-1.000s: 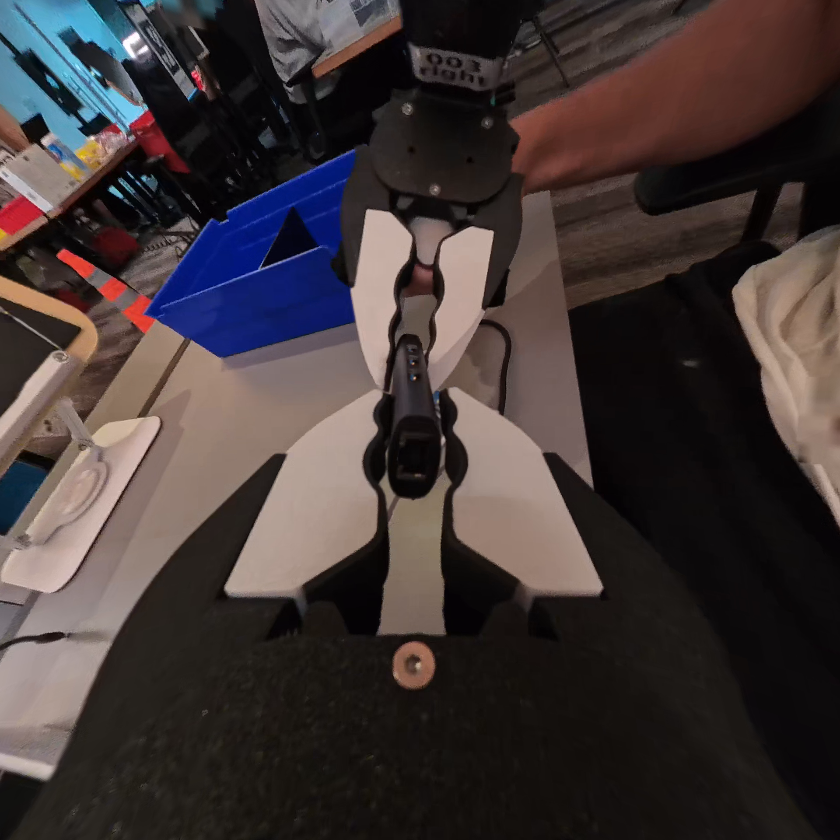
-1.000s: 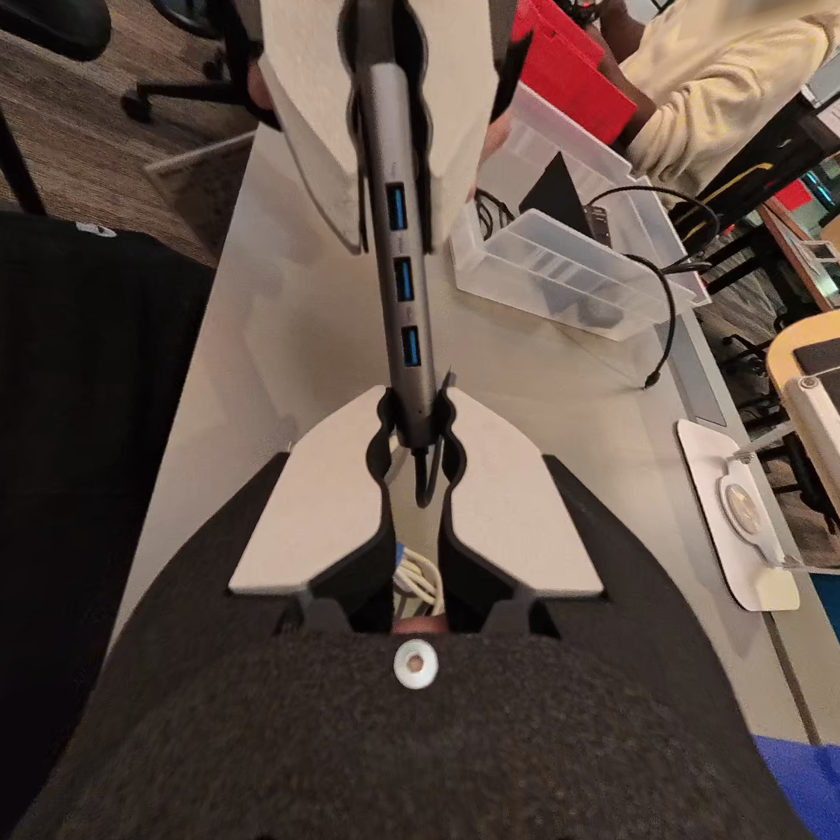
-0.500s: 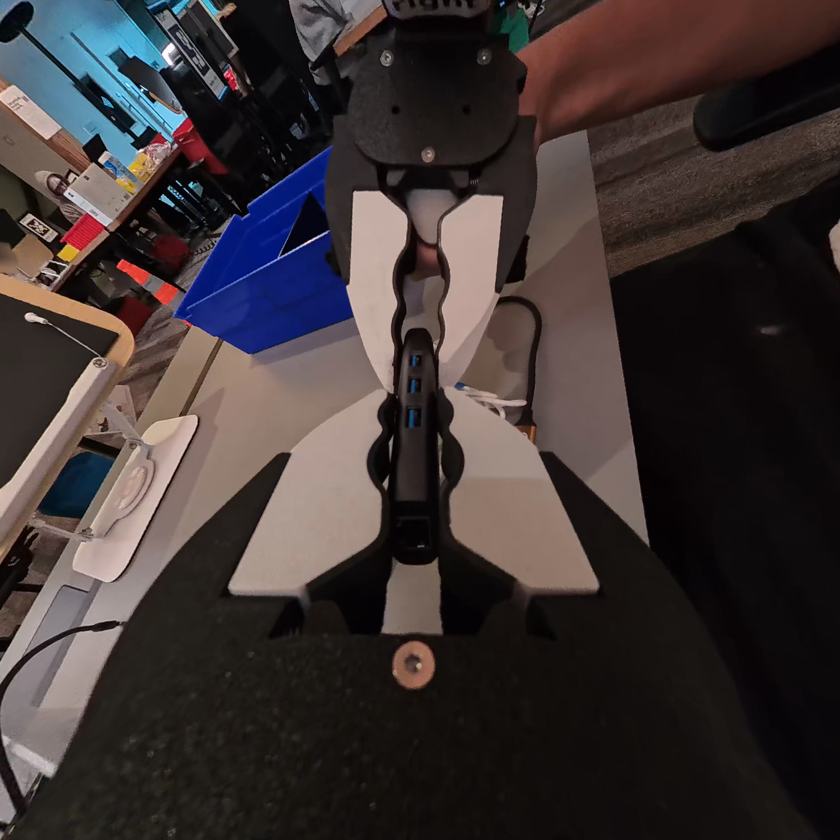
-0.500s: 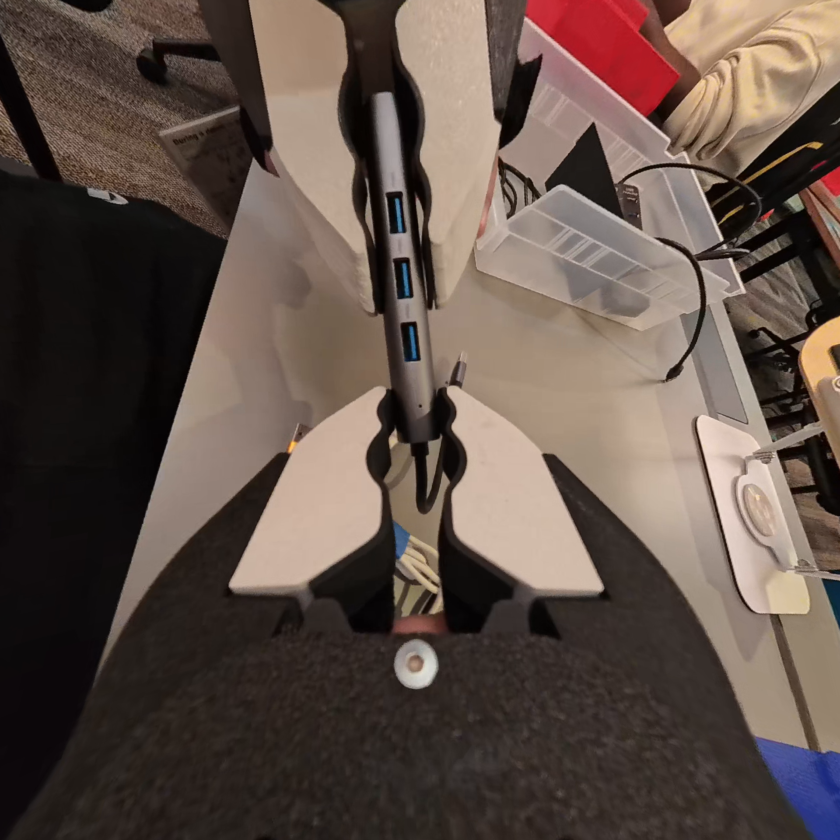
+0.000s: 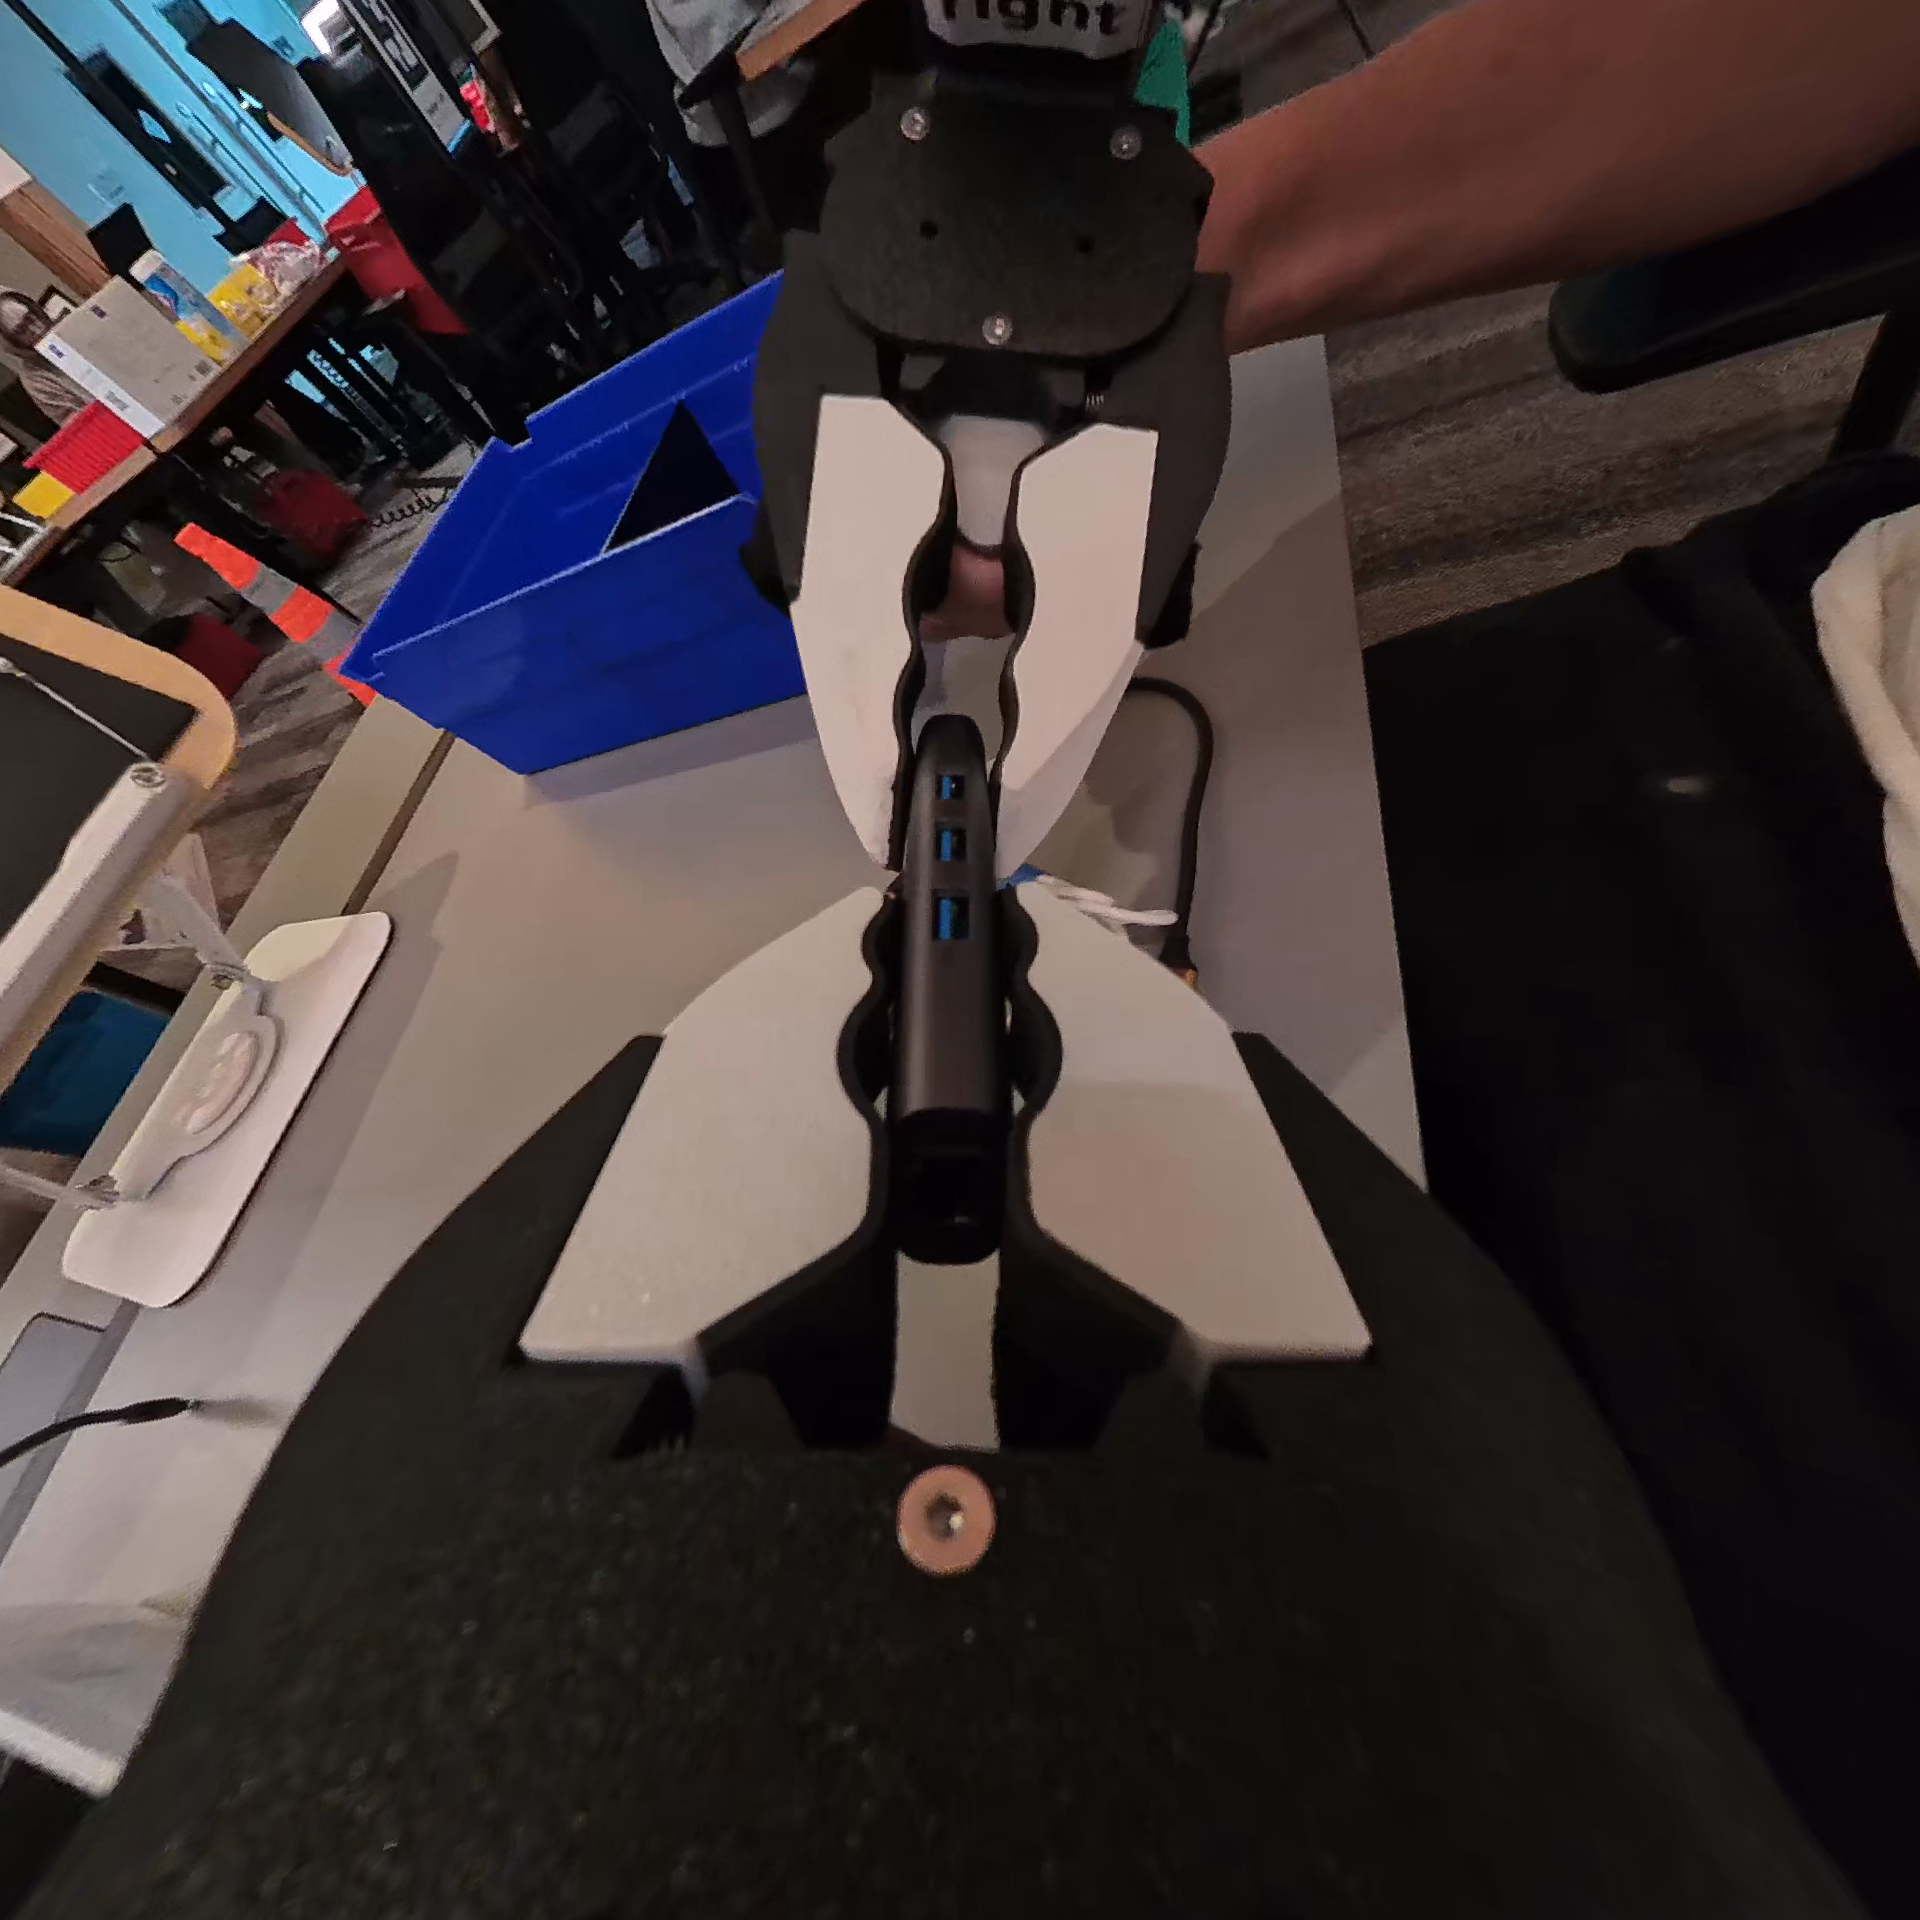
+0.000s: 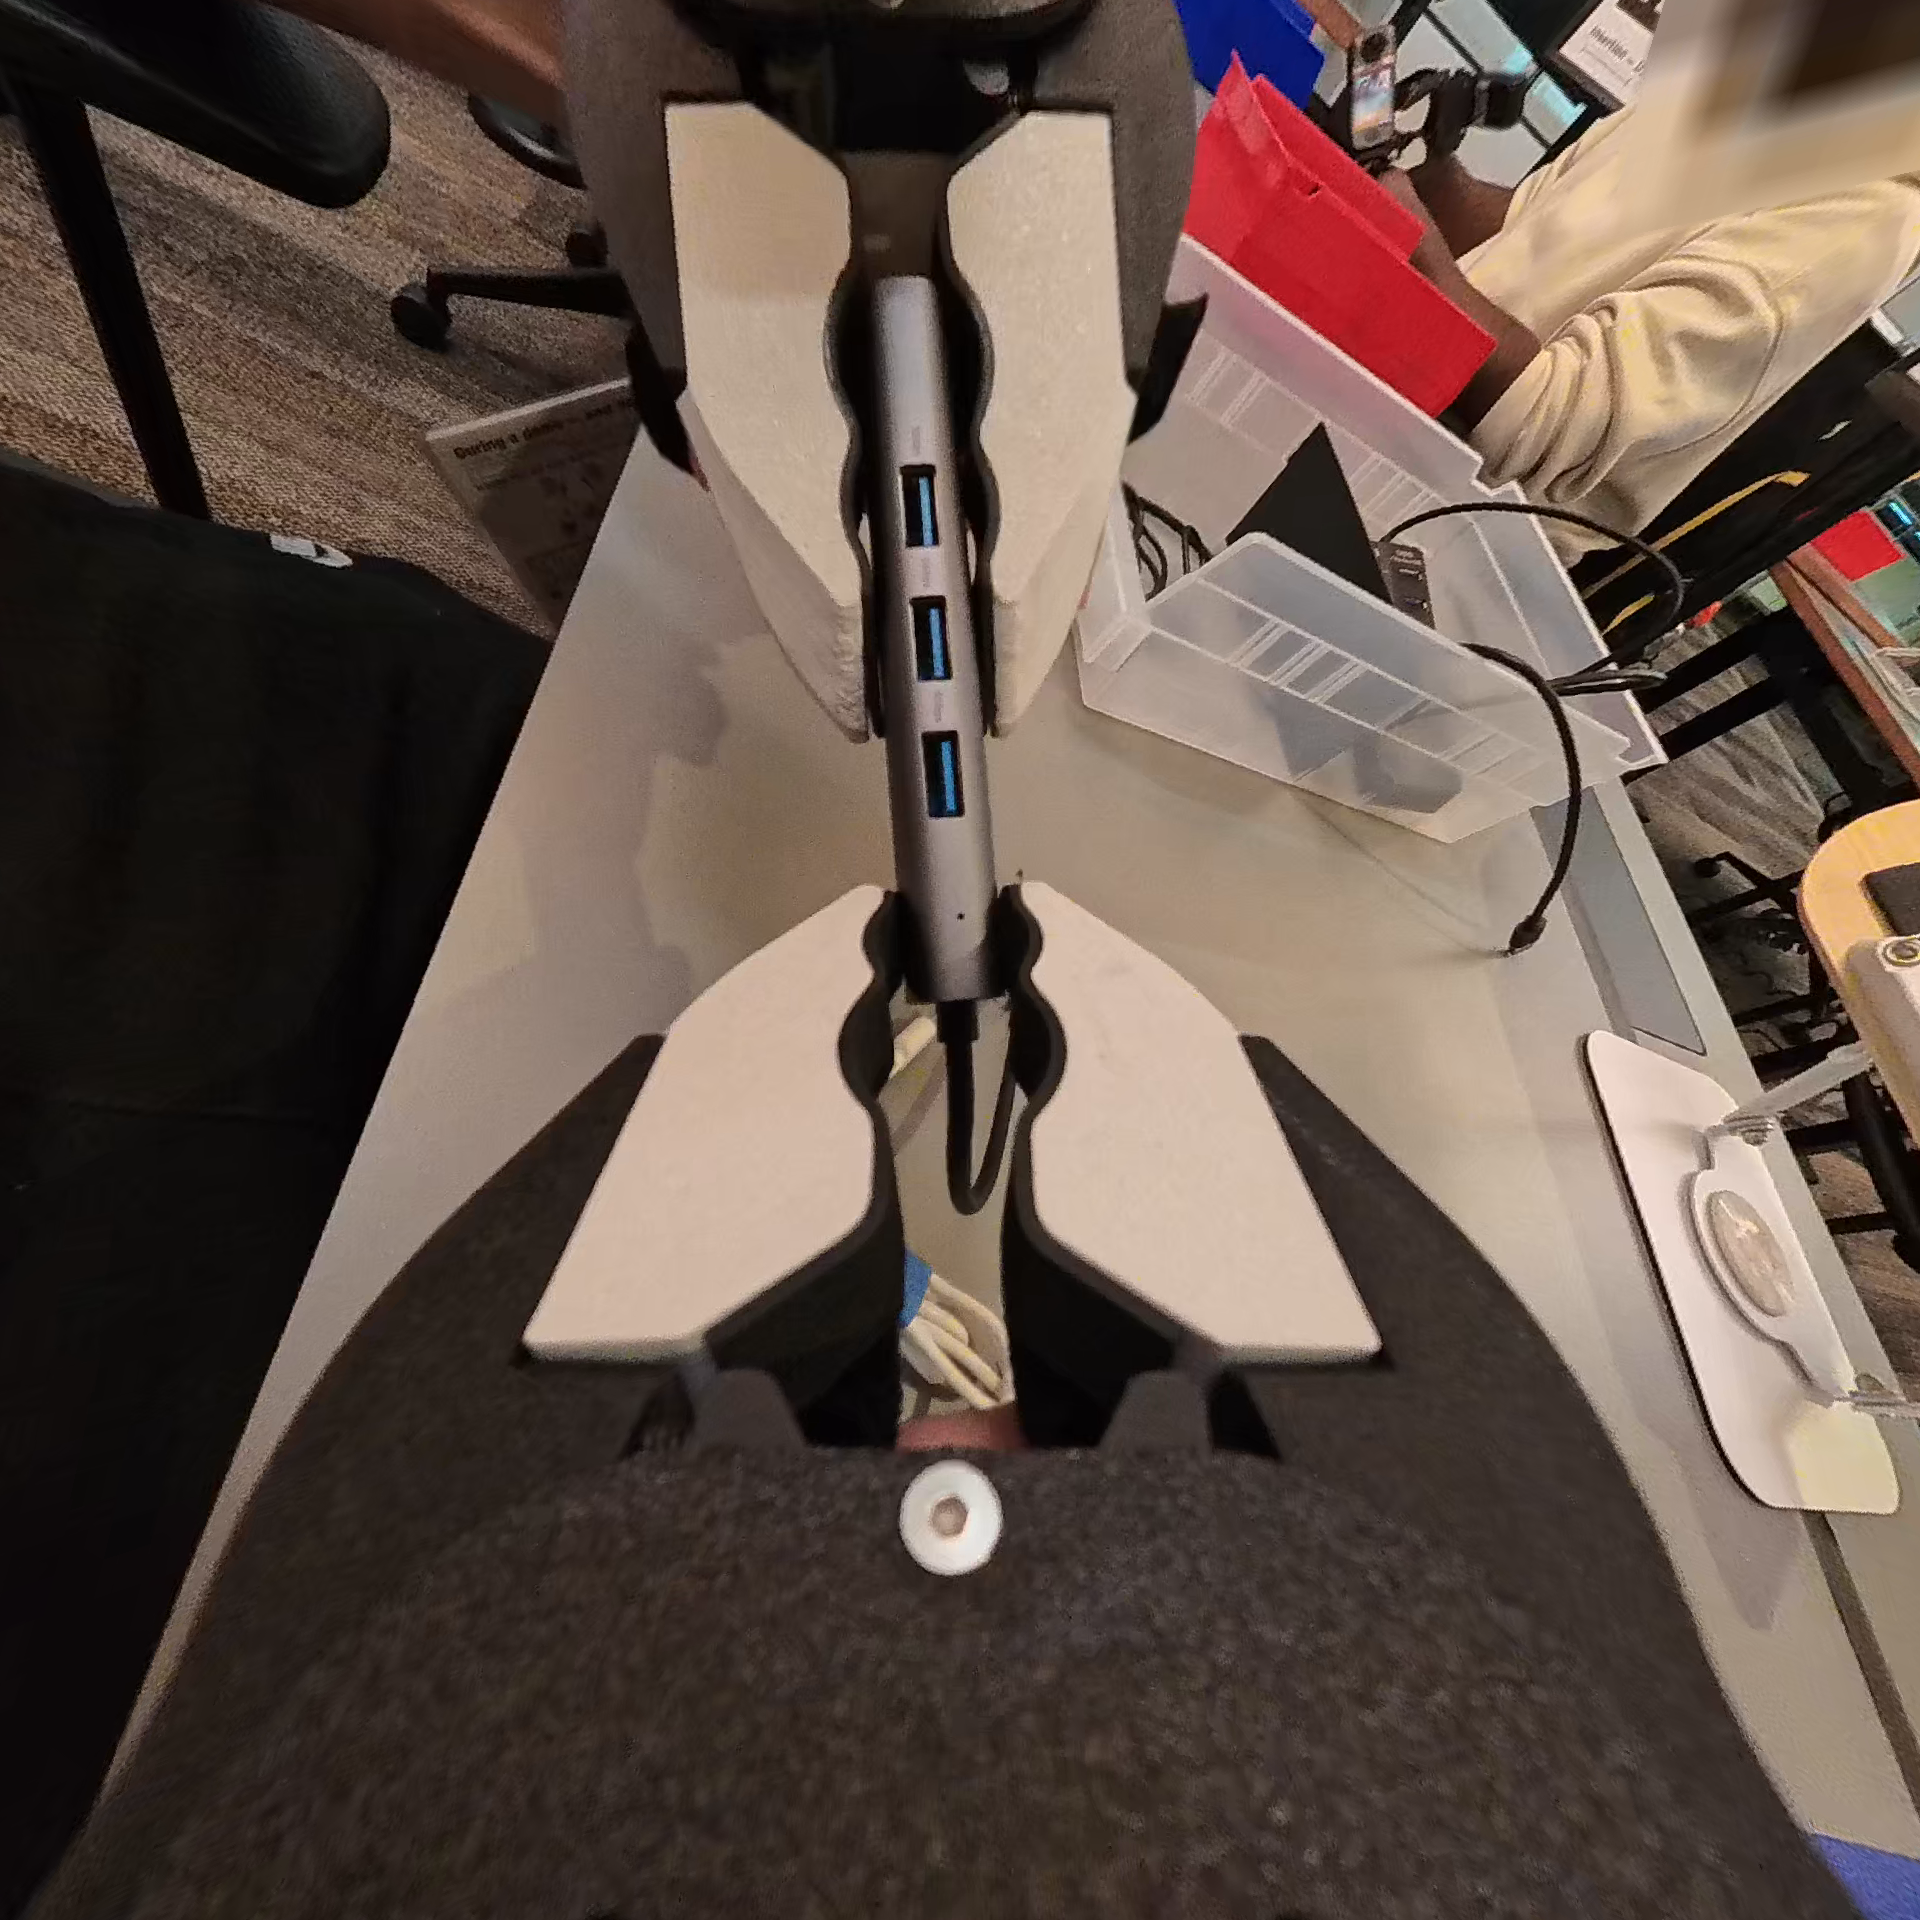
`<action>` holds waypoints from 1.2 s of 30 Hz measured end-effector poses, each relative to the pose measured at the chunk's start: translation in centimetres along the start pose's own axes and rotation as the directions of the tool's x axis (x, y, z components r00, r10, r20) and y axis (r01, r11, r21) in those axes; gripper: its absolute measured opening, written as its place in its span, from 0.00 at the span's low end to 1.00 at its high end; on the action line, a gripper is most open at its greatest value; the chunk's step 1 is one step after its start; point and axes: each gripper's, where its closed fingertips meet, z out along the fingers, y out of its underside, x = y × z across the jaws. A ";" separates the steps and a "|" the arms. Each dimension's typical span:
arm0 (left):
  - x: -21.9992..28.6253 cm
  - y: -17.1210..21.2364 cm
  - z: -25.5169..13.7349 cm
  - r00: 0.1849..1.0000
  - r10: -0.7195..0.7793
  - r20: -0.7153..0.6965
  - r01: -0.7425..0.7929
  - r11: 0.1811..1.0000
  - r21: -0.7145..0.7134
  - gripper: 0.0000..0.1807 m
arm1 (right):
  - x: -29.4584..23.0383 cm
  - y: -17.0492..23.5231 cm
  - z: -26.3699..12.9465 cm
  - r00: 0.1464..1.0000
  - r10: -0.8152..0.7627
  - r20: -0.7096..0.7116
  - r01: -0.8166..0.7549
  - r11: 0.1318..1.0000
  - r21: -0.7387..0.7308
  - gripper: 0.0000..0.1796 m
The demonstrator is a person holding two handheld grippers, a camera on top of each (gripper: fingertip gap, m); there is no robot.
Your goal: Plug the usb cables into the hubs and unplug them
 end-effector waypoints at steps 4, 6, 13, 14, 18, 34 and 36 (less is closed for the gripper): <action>-1.4 0.0 -0.1 0.994 0.035 0.102 -0.031 0.999 -0.041 0.10 | 1.6 0.0 0.1 0.989 0.126 -0.074 -0.125 0.992 0.021 0.12; -3.2 0.0 -0.8 0.985 -0.013 0.173 0.020 0.999 -0.039 0.09 | 3.0 0.2 -0.9 0.972 0.198 -0.127 -0.193 0.980 0.049 0.13; -8.2 4.1 -2.3 0.866 -0.101 0.489 0.168 0.981 -0.096 0.10 | 2.6 0.9 -3.9 0.849 0.525 -0.069 -0.523 0.851 0.035 0.19; -7.5 4.2 -1.8 0.875 -0.084 0.478 0.147 0.985 -0.095 0.10 | 1.0 1.1 -3.7 0.849 0.527 -0.032 -0.527 0.850 -0.004 0.19; -5.2 4.1 -0.6 0.906 0.046 0.421 0.024 0.987 -0.161 0.09 | -3.2 5.0 -2.9 0.887 0.459 -0.057 -0.460 0.863 -0.208 0.18; -3.5 4.7 0.2 0.927 0.010 0.374 0.033 0.994 -0.108 0.09 | -7.7 7.8 -0.1 0.896 0.445 -0.009 -0.417 0.833 -0.364 0.13; -3.5 4.7 0.2 0.927 0.010 0.375 0.032 0.994 -0.106 0.09 | -7.7 7.4 0.5 0.893 0.450 0.004 -0.418 0.834 -0.361 0.13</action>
